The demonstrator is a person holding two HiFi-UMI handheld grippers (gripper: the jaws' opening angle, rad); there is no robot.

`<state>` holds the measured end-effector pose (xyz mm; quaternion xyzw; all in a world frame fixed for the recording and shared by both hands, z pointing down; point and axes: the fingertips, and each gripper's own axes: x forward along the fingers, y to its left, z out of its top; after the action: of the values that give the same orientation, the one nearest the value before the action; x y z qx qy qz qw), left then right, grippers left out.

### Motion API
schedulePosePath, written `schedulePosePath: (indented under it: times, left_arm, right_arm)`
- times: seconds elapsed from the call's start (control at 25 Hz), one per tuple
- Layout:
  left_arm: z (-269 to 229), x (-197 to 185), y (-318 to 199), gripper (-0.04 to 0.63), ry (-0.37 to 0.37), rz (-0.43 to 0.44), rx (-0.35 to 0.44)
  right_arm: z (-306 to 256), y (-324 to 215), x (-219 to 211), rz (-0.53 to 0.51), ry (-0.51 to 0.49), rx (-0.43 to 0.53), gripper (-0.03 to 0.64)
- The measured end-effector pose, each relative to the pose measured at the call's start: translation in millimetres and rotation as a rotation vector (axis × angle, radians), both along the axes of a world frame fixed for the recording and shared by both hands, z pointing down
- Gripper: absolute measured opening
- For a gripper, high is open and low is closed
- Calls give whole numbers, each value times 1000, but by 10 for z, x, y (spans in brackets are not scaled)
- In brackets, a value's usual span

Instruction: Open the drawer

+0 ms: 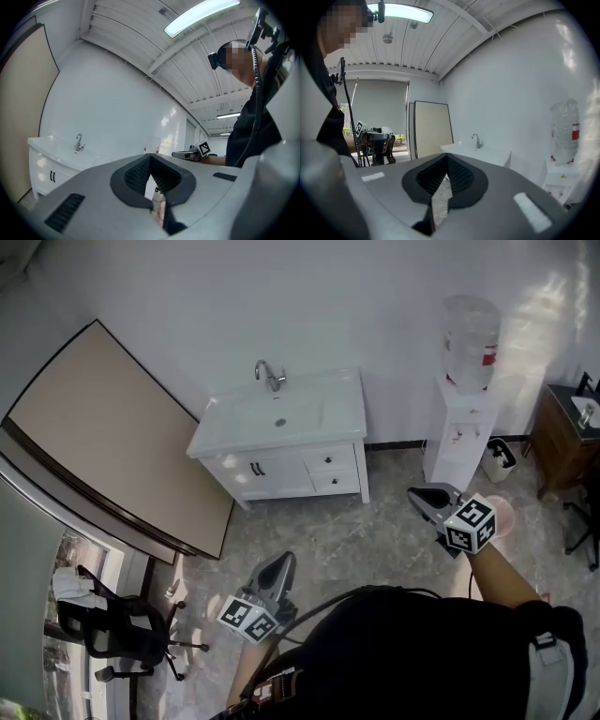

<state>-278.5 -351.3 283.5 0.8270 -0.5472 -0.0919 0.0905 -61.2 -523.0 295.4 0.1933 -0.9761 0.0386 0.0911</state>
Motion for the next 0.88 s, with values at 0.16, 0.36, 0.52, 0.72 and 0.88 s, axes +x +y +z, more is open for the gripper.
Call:
schedulePosePath:
  times: [0.16,0.36,0.52,0.72,0.88]
  left_arm:
    - [34,197,-369,-9,-2,-5,-9]
    - [69,296,-778,-9,-2,13,-30]
    - [46,246,-1088,-9,-4,51,-30]
    - [117,-47,-1421,-9,11,106,-21]
    - [93,-467,-1713,-9,21,153,-10]
  right_arm:
    - [85,-395,195,-1,3,-20,-2]
    - [151,-773,365,24,2,-36,-2]
    - [186,-1011,396,65,6,-49,-2]
    - [242,-1228,201,126,13,-53,-2]
    - [140,-1355,-168,162,24,-27,-2]
